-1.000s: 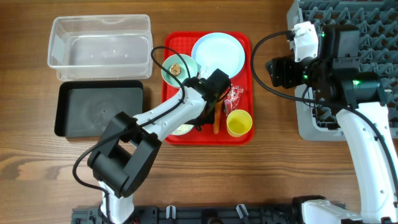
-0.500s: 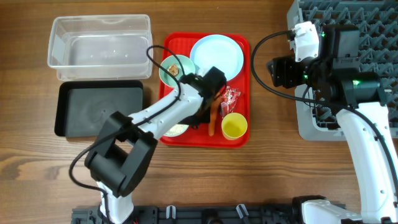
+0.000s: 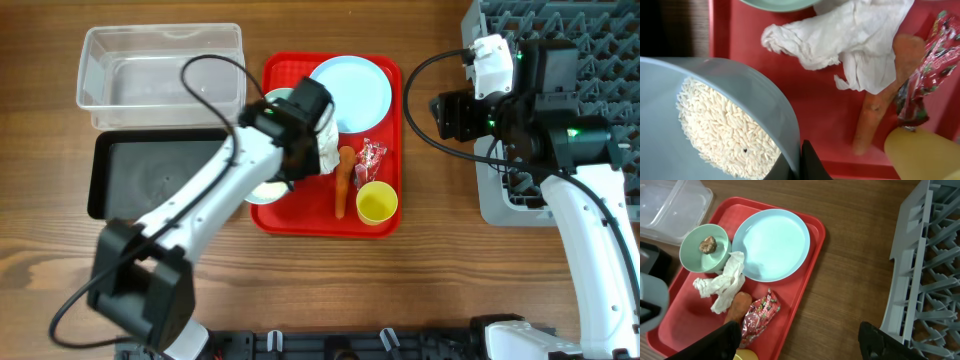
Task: Sort waste into correct bins and load items into the dishwasher rack
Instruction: 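Lift the rice bowl with the left gripper over the black tray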
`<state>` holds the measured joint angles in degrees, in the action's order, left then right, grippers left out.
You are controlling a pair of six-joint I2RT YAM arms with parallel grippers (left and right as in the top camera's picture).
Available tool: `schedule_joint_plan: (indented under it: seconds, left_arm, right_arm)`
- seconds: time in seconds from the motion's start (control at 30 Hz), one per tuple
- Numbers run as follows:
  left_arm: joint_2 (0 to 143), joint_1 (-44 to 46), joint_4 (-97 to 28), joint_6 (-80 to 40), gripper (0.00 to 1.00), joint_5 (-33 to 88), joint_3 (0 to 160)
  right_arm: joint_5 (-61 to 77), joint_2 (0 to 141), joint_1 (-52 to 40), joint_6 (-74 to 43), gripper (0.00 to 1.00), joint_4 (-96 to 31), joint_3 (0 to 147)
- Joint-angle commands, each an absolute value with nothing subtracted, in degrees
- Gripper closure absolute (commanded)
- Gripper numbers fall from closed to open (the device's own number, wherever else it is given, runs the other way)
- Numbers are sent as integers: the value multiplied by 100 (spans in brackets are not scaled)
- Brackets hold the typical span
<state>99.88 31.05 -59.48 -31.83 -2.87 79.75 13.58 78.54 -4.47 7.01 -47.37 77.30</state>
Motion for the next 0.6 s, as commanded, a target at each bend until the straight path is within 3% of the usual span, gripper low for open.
schedule_joint_plan:
  seconds: [0.0, 0.57]
  left_arm:
    - [9389, 2519, -6038, -2932, 96, 187, 8101]
    - [9185, -954, -6020, -395, 96, 3291, 7489]
  right_arm:
    - [1288, 7865, -454, 751, 21, -4740, 7830]
    - [1291, 7865, -456, 733, 21, -4683, 7830]
